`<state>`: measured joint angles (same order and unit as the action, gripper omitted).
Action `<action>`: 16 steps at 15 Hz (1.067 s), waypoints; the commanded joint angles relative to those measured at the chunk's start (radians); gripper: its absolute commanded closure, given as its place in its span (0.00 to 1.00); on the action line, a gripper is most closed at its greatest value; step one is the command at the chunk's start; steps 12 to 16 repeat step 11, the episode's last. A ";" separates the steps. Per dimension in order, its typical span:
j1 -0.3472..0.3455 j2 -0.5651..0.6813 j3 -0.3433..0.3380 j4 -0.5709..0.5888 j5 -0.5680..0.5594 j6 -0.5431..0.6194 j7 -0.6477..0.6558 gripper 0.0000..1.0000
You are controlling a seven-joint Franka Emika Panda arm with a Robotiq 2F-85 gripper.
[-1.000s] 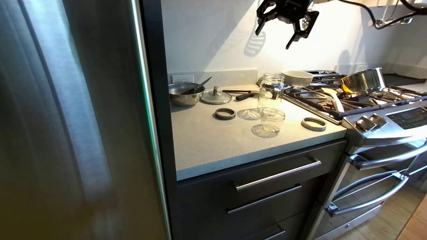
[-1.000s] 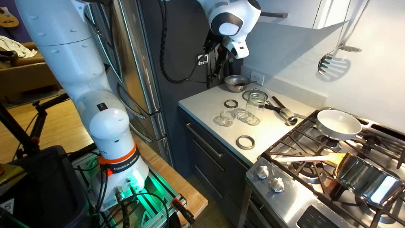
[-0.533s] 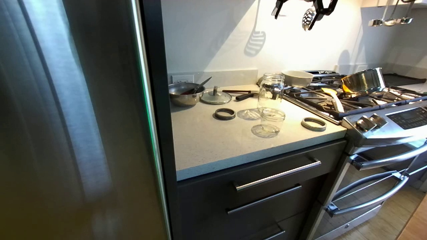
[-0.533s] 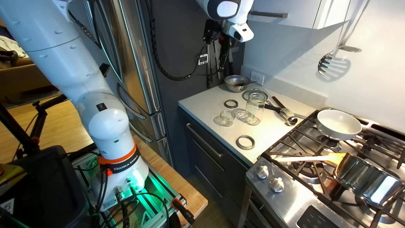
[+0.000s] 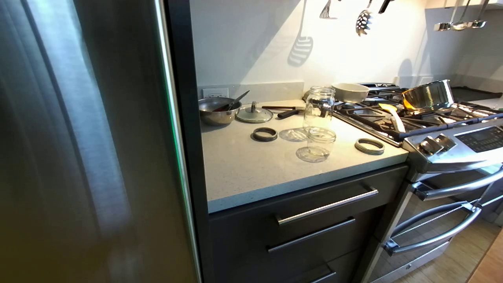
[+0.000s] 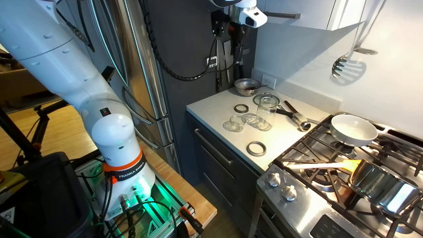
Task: Press a button on the white device
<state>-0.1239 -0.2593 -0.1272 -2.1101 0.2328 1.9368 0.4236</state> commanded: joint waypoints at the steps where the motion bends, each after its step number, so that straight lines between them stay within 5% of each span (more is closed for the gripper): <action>1: -0.012 -0.066 0.010 -0.056 -0.020 0.054 -0.076 0.00; 5: -0.008 -0.109 -0.001 -0.089 0.012 0.127 -0.158 0.00; 16: -0.010 -0.060 0.008 -0.031 0.002 0.081 -0.117 0.00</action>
